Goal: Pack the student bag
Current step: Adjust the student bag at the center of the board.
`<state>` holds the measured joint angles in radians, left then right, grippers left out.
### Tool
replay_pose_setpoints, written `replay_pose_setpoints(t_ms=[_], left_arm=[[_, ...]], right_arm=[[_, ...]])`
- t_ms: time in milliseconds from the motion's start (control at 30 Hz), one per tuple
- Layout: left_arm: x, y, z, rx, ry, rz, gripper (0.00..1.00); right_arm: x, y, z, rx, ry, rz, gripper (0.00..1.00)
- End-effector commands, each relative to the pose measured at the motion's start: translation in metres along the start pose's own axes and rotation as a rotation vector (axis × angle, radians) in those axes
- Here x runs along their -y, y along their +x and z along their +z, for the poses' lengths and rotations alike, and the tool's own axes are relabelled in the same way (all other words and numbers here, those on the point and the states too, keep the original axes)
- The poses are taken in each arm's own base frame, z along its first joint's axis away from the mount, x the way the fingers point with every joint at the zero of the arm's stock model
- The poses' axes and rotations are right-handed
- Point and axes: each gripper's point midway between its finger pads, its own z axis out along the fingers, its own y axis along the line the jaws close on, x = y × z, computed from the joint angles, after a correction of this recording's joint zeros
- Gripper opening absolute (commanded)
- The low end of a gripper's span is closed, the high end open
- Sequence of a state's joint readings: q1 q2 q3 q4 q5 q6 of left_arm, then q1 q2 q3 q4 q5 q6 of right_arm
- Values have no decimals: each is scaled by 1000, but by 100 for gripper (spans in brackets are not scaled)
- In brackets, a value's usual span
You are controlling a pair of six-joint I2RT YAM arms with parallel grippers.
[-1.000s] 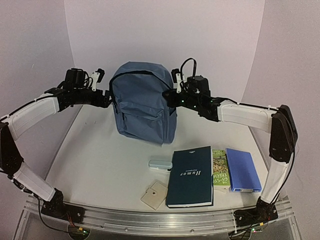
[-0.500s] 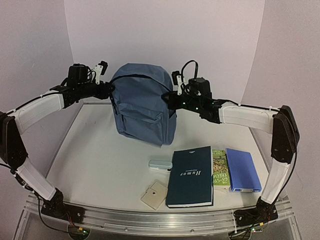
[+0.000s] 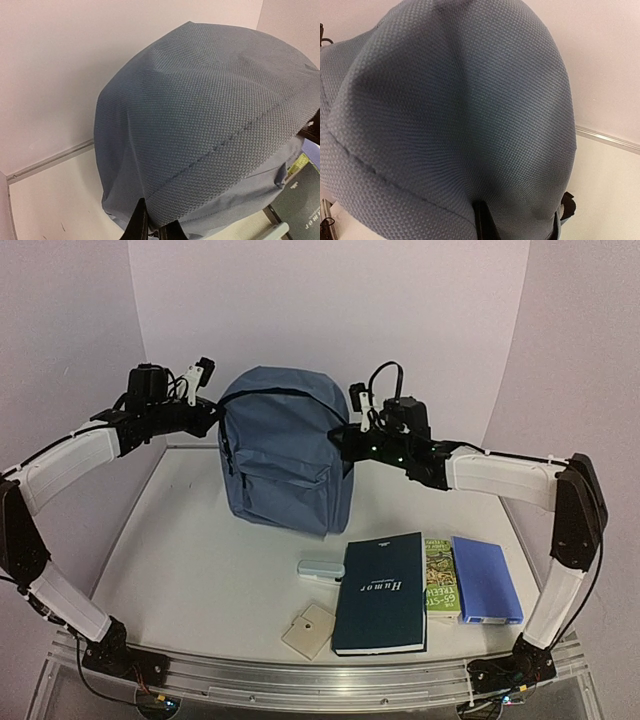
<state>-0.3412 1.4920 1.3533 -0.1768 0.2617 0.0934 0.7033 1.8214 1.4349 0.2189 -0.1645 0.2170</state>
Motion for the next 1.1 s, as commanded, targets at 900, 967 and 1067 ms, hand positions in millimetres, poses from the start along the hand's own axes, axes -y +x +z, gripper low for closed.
replay_pose_setpoints(t_ms=[900,967,1067], left_arm=[[111,-7,-71,17,236,-100,0],[109,-3,-70,16,222,-105,0],[107,5,-67,13,215,-132,0]], right_arm=[[-16,-40,-98,70,111,30,88],[-38,-34,-107,60,101,15,87],[-75,-19,-104,24,41,8,83]])
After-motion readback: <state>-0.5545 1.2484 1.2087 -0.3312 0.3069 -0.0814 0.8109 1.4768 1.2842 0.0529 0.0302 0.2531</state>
